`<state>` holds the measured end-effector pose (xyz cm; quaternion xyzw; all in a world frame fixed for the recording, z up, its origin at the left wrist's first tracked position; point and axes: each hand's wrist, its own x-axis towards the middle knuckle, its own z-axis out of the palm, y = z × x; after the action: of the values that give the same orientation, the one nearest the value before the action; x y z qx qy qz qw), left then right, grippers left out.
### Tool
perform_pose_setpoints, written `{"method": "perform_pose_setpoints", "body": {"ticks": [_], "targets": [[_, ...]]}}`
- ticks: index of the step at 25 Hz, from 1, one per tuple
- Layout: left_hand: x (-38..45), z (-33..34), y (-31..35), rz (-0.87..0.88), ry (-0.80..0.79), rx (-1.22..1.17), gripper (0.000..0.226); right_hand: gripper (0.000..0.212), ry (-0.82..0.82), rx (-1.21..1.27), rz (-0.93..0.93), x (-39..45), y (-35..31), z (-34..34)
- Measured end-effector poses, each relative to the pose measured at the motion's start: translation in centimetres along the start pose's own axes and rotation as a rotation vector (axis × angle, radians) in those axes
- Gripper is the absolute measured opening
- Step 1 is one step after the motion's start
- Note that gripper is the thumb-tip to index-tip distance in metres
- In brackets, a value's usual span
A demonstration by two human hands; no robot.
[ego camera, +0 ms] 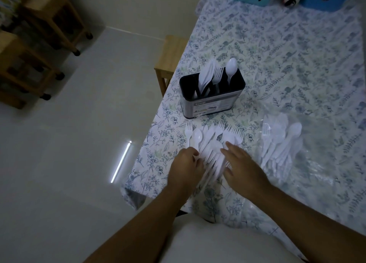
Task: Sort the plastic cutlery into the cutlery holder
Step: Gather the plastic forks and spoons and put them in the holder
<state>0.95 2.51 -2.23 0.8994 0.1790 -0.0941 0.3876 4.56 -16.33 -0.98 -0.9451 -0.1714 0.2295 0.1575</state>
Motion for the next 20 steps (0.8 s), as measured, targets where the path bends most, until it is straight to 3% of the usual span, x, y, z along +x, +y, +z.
{"method": "perform_pose_setpoints", "body": {"ticks": [3,6,8,12,17,20], "targets": [[0.9,-0.4,0.1,-0.034,0.008,-0.005,0.025,0.064,0.060,-0.074,-0.034,0.1,-0.5,0.1],[1.5,-0.7,0.2,-0.051,0.013,-0.031,0.015,0.065,-0.049,-0.123,-0.230,0.7,-2.0,0.7],[1.8,-1.1,0.0,-0.040,0.042,-0.002,0.009,0.063,-0.084,-0.142,-0.201,1.1,-2.0,1.1],[2.3,-1.3,0.1,-0.008,0.071,0.100,0.008,0.061,0.026,-0.090,-0.065,1.3,-0.9,0.6],[2.7,-0.9,0.8,-0.065,0.016,0.160,0.029,0.055,-0.020,-0.153,-0.283,1.1,-0.8,0.8],[2.9,-0.7,1.2,-0.085,-0.031,0.239,0.043,0.049,-0.007,-0.112,-0.186,0.9,-0.1,0.9]]}}
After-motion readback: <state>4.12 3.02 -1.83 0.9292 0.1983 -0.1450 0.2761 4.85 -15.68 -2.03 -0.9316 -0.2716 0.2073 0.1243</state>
